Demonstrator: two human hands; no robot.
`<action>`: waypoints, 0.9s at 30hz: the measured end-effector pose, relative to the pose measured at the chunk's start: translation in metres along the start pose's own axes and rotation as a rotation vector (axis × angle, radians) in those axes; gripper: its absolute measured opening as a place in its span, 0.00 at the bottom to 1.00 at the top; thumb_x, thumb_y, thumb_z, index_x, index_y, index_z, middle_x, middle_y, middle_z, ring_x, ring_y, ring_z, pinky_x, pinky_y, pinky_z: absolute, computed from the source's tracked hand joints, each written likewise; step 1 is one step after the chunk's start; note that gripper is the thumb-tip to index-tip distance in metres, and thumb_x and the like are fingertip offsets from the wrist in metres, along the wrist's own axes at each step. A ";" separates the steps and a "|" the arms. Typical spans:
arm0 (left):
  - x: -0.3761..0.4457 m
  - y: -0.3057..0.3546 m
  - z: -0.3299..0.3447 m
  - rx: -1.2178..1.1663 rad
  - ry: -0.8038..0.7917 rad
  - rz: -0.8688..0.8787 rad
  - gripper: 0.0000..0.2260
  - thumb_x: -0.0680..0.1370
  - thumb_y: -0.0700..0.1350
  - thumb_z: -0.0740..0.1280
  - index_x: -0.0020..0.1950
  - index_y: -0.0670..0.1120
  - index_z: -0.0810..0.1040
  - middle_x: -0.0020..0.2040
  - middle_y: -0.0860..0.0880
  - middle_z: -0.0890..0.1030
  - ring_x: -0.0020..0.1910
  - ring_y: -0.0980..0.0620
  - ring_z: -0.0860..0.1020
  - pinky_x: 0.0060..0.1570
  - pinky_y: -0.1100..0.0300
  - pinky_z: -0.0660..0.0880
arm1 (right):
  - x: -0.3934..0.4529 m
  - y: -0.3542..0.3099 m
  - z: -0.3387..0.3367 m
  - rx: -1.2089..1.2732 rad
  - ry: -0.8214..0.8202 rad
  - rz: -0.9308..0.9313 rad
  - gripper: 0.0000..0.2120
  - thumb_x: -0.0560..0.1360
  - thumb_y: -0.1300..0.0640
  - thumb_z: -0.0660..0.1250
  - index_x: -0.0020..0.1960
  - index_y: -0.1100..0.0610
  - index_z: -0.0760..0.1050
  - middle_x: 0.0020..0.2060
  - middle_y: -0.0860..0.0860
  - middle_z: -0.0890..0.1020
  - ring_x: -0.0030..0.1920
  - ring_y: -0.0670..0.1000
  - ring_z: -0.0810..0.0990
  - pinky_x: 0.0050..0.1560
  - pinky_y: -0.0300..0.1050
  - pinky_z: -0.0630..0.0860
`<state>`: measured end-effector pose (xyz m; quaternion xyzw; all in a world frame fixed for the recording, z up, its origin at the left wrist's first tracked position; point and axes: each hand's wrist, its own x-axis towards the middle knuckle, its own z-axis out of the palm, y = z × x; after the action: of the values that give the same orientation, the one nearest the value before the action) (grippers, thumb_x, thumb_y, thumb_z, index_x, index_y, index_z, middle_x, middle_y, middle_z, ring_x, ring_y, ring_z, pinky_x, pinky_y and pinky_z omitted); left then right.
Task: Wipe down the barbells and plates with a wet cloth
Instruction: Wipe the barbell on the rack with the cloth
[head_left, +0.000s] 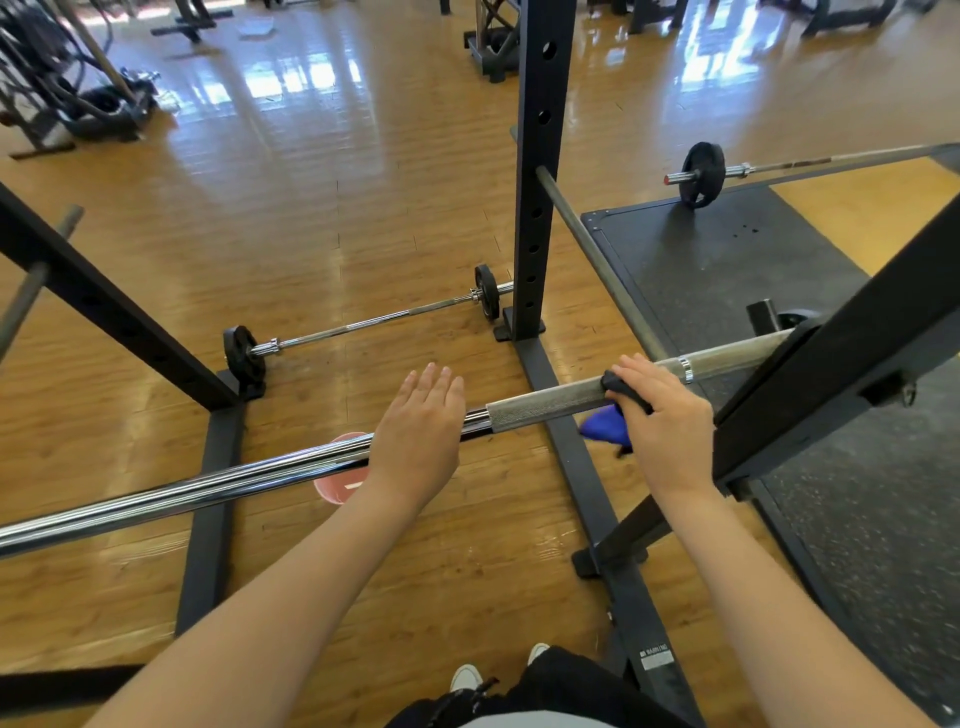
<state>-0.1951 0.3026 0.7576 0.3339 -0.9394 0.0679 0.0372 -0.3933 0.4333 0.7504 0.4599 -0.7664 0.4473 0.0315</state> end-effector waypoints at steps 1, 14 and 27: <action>0.000 0.001 -0.001 0.005 -0.004 -0.009 0.23 0.73 0.34 0.66 0.69 0.37 0.70 0.67 0.39 0.73 0.70 0.41 0.68 0.70 0.50 0.57 | -0.001 -0.008 0.004 0.011 -0.008 -0.018 0.15 0.71 0.71 0.70 0.57 0.65 0.79 0.55 0.58 0.81 0.60 0.55 0.78 0.64 0.55 0.72; 0.005 0.012 -0.006 0.043 -0.024 -0.041 0.27 0.80 0.37 0.54 0.77 0.40 0.47 0.77 0.40 0.52 0.76 0.43 0.50 0.73 0.48 0.44 | -0.010 0.001 0.026 0.025 -0.230 -0.390 0.14 0.74 0.62 0.62 0.56 0.62 0.80 0.58 0.55 0.79 0.62 0.51 0.75 0.71 0.41 0.63; 0.024 -0.001 -0.016 -0.218 -0.352 0.013 0.33 0.76 0.35 0.64 0.77 0.44 0.52 0.78 0.45 0.52 0.77 0.48 0.49 0.73 0.55 0.51 | -0.016 -0.041 0.055 0.031 -0.187 -0.430 0.15 0.73 0.61 0.61 0.56 0.63 0.80 0.56 0.57 0.81 0.61 0.52 0.76 0.68 0.45 0.65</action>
<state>-0.2132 0.2894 0.7763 0.3285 -0.9354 -0.0931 -0.0920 -0.3341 0.3971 0.7371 0.6522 -0.6435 0.3978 0.0478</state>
